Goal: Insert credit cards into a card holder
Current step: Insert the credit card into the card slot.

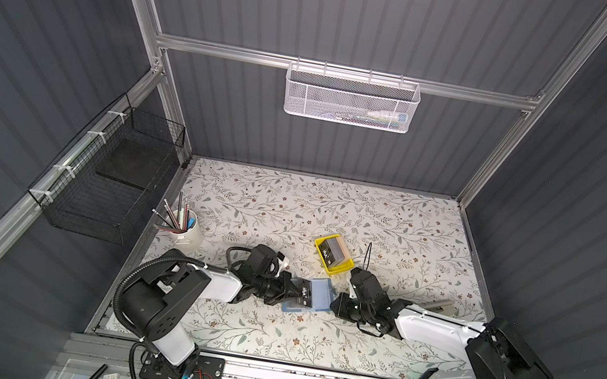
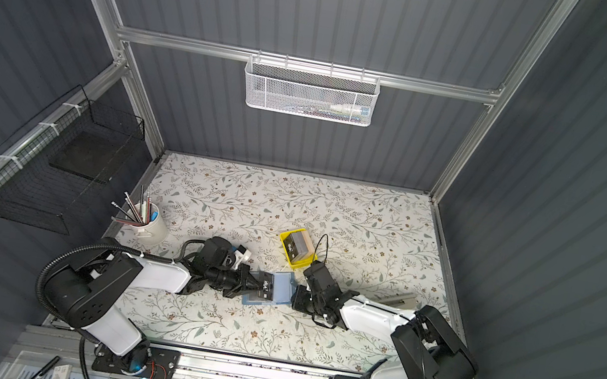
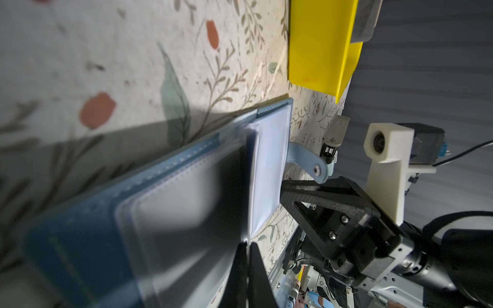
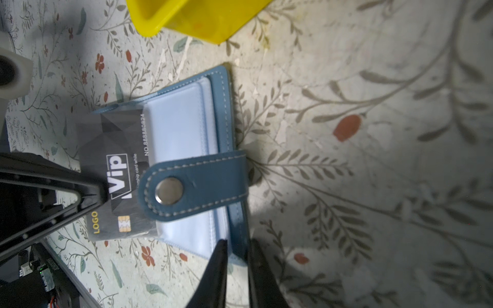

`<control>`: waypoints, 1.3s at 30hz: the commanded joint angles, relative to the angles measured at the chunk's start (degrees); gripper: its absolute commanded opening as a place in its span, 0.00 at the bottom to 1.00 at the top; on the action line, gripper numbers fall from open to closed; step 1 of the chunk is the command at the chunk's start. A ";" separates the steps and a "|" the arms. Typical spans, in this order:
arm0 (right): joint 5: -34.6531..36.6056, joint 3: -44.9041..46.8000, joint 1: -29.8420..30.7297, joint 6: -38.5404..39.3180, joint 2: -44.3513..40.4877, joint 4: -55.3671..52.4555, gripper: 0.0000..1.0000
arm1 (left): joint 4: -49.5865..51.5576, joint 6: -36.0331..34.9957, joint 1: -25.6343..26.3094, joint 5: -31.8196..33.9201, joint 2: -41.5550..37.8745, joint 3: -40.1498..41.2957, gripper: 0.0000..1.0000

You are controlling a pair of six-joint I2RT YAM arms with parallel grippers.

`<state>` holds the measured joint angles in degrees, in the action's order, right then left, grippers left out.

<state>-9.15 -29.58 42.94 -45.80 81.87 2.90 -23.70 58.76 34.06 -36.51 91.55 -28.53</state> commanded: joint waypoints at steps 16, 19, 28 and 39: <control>-0.52 -0.20 1.65 0.98 -0.12 0.62 0.18 | 5.11 -1.10 0.26 1.28 1.82 -1.42 0.12; 0.34 -0.23 1.71 0.49 0.08 0.06 0.18 | 11.72 -3.70 0.30 3.49 0.78 -3.42 0.19; 3.39 -1.96 1.63 -0.41 0.75 -3.64 0.20 | 29.29 -10.69 0.29 10.58 -1.83 -10.05 0.31; 2.58 -3.82 0.24 0.03 0.83 -4.18 0.21 | 31.51 -13.02 0.29 12.53 0.45 -13.81 0.33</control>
<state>-6.44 -32.32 43.77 -46.04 81.97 -0.49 4.58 47.68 34.20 -25.69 90.65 -41.21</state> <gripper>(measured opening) 0.207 0.326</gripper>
